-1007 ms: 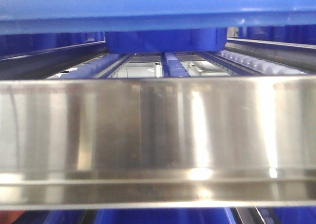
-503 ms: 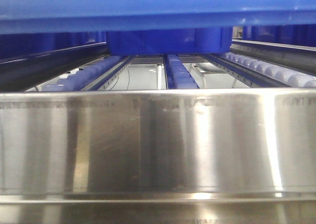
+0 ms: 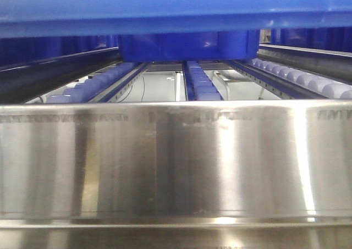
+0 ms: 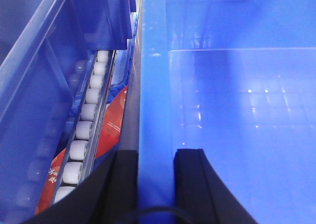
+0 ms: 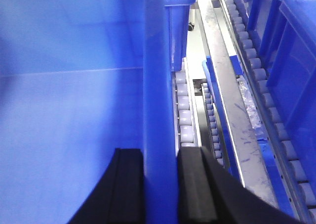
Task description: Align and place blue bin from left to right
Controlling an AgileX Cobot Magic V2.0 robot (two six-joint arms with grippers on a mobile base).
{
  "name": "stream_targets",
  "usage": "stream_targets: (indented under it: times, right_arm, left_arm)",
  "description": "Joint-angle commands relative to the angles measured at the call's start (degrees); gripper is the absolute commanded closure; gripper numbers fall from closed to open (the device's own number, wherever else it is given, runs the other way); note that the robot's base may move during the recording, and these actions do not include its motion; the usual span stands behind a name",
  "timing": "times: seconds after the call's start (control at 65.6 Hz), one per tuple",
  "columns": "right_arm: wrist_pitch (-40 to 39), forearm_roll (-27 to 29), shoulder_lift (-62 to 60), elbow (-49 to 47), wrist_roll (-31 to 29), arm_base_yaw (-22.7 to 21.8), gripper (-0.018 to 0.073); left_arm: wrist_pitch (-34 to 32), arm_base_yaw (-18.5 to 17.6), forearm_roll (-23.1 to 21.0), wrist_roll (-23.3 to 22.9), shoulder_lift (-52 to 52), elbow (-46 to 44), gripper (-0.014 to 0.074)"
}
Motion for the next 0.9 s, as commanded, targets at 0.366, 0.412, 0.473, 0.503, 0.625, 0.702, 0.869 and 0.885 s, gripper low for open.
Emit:
stream_targets:
  times: [0.366,0.412,0.473,0.503,0.625,0.702,0.869,0.885]
  right_arm:
    - [-6.54,-0.90,-0.54,-0.52,0.31,0.60,0.0629]
    - [-6.54,-0.90,-0.54,-0.52,0.31,0.60,0.0629]
    - [-6.54,-0.90,-0.54,-0.52,0.31,0.60,0.0629]
    - [-6.54,-0.90,-0.54,-0.52,0.31,0.60,0.0629]
    - [-5.54,-0.90,-0.35,-0.52,0.31,-0.10,0.0629]
    - [-4.38,-0.90,0.32,-0.52,0.31,-1.34,0.0629]
    - [-3.62,-0.90,2.57,-0.52,0.31,-4.47,0.0629]
    - [-3.62,-0.90,2.88,-0.52,0.31,-4.74,0.0629]
  left_arm:
    - [-5.73,-0.98,0.59,-0.45,-0.45,-0.71,0.0707]
    - [-5.73,-0.98,0.43,-0.45,-0.45,-0.71,0.0707]
    - [-5.73,-0.98,-0.01,-0.45,-0.45,-0.71,0.0707]
    - [-6.14,-0.98,-0.15,-0.45,-0.45,-0.71,0.0707]
    - [-8.21,-0.70,-1.24,-0.05,0.48,-0.71,0.0707]
    - [-9.91,-0.31,-2.16,0.03,1.52,-0.71,0.0707]
    - [-12.50,-0.17,-2.28,0.43,4.94,-0.71,0.0707]
    - [-12.64,-0.17,-2.28,0.43,5.30,-0.71,0.0707]
